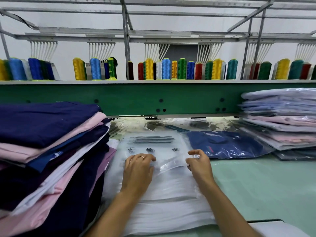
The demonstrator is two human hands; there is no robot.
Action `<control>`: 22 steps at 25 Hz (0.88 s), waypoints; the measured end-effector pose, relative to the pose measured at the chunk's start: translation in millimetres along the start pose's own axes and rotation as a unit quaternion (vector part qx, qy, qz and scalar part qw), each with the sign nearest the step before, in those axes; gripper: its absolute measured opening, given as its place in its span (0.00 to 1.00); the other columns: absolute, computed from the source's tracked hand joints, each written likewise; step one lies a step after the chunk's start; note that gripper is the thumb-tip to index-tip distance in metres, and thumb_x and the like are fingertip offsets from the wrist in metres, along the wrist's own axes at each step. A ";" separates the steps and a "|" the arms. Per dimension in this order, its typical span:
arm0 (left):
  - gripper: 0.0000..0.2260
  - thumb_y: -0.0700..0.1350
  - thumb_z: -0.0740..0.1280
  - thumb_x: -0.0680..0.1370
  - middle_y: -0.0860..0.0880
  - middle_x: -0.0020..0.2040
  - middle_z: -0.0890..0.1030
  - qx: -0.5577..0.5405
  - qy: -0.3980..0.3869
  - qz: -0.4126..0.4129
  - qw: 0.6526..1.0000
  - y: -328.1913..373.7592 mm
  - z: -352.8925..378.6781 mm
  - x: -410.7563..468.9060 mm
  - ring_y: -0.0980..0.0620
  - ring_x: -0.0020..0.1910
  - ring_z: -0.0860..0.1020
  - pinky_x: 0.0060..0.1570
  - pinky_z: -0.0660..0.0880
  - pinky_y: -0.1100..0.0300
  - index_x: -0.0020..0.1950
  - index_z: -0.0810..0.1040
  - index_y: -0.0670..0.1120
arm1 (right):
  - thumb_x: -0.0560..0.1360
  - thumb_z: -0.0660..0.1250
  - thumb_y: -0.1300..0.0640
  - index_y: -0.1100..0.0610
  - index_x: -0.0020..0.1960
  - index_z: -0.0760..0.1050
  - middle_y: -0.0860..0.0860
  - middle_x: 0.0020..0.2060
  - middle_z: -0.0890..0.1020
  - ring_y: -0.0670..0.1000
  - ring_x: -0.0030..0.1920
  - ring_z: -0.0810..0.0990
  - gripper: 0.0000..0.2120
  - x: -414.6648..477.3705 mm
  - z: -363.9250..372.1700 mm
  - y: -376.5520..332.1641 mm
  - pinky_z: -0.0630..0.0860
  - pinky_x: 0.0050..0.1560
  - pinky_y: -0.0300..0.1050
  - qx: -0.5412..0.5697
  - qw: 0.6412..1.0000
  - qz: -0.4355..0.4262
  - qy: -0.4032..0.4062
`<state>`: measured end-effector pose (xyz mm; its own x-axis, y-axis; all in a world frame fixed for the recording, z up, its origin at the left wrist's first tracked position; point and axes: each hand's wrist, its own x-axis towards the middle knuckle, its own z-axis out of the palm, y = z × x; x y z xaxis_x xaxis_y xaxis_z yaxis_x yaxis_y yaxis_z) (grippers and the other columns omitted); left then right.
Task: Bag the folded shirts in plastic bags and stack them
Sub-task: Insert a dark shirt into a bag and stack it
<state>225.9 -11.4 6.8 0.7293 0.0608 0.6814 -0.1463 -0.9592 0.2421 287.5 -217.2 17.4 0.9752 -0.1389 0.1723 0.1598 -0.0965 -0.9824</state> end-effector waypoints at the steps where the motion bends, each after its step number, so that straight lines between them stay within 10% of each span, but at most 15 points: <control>1: 0.08 0.50 0.71 0.76 0.60 0.53 0.82 -0.018 0.004 0.029 0.999 7.2 -1.0 0.9 0.57 0.58 0.77 0.63 0.66 0.59 0.55 0.80 0.56 | 0.72 0.65 0.67 0.51 0.48 0.77 0.50 0.31 0.80 0.49 0.32 0.77 0.12 -1.2 1.0 -1.6 0.73 0.36 0.45 0.002 1.000 0.000 0.009; 8: 0.08 0.55 0.68 0.79 0.57 0.52 0.84 -0.076 -0.002 0.128 0.989 68.7 4.9 2.9 0.54 0.52 0.79 0.53 0.74 0.57 0.57 0.79 0.56 | 0.72 0.65 0.67 0.52 0.46 0.74 0.55 0.36 0.84 0.53 0.38 0.82 0.10 -8.1 9.4 -6.0 0.77 0.39 0.49 0.003 0.999 -0.032 -0.004; 16: 0.06 0.51 0.66 0.81 0.55 0.33 0.73 -0.069 -0.013 0.025 0.997 58.4 -0.1 4.1 0.48 0.39 0.73 0.35 0.75 0.52 0.48 0.71 0.51 | 0.77 0.63 0.64 0.53 0.48 0.72 0.49 0.32 0.76 0.49 0.32 0.71 0.06 -2.5 7.7 -0.5 0.68 0.31 0.43 0.025 0.999 -0.024 0.021; 22: 0.13 0.34 0.64 0.77 0.53 0.42 0.84 0.003 -0.024 -0.066 0.998 14.8 -12.4 2.9 0.52 0.40 0.80 0.28 0.69 0.58 0.46 0.68 0.52 | 0.78 0.65 0.63 0.56 0.50 0.72 0.52 0.36 0.78 0.50 0.33 0.73 0.03 2.8 4.7 2.5 0.69 0.30 0.43 0.041 0.998 0.003 0.056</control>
<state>217.6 -22.0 20.9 0.7727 0.1744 0.6104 -0.0429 -0.9450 0.3244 291.4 -213.2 15.2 0.9538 -0.2486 0.1687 0.1705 -0.0144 -0.9852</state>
